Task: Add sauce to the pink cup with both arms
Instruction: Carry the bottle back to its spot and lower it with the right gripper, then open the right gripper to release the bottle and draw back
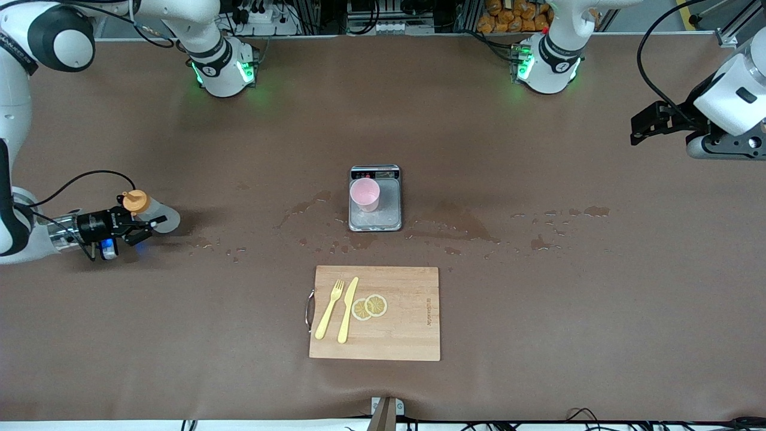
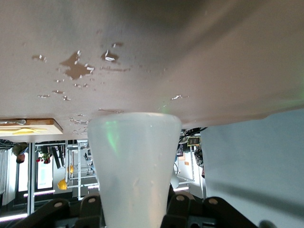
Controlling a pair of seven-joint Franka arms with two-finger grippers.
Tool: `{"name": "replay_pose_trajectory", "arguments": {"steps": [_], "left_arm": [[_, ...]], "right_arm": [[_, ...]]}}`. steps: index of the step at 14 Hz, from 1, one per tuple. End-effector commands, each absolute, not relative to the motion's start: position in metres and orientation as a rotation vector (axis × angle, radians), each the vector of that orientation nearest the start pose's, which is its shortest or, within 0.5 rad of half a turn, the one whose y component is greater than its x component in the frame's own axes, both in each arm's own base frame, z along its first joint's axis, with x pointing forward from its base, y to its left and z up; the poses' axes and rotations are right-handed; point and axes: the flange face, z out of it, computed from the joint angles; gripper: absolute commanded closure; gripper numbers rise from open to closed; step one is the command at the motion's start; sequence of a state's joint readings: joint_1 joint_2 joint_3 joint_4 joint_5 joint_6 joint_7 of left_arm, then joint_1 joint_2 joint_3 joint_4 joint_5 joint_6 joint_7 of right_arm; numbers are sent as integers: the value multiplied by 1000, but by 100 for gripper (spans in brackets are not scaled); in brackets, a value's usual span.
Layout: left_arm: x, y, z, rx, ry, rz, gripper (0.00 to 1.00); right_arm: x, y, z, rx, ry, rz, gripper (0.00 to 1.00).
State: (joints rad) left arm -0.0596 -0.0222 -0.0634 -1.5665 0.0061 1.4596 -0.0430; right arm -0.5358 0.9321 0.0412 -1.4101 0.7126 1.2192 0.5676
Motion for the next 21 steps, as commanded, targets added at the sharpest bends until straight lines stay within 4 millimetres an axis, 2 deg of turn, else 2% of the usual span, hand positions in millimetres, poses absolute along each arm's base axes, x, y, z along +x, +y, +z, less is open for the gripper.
{"name": "replay_pose_trajectory", "arguments": {"steps": [1, 7, 8, 9, 10, 11, 15, 16, 18, 21], "left_arm": [[528, -68, 637, -3132, 142, 130, 0], [526, -78, 638, -3127, 171, 127, 0], [526, -77, 638, -3128, 168, 125, 0], [526, -77, 641, -3130, 169, 116, 0], [526, -78, 648, -3134, 172, 92, 0], [527, -79, 651, -3132, 178, 77, 0], [531, -81, 651, -3133, 183, 36, 0], [531, -80, 653, -3136, 179, 24, 0], [533, -79, 654, -3134, 178, 5, 0], [532, -80, 654, -3132, 187, 4, 0]], "right_arm": [[561, -220, 123, -1617, 1130, 1305, 78], [562, -217, 103, -1650, 1178, 1278, 78], [562, -217, 103, -1649, 1180, 1279, 75], [563, -217, 103, -1649, 1185, 1282, 57], [563, -216, 103, -1652, 1187, 1284, 14], [566, -212, 104, -1667, 1185, 1284, 0], [567, -215, 107, -1688, 1188, 1277, 0], [570, -216, 113, -1701, 1186, 1270, 0], [584, -230, 137, -1780, 1232, 1252, 0], [608, -236, 185, -1858, 1276, 1263, 0]]}}
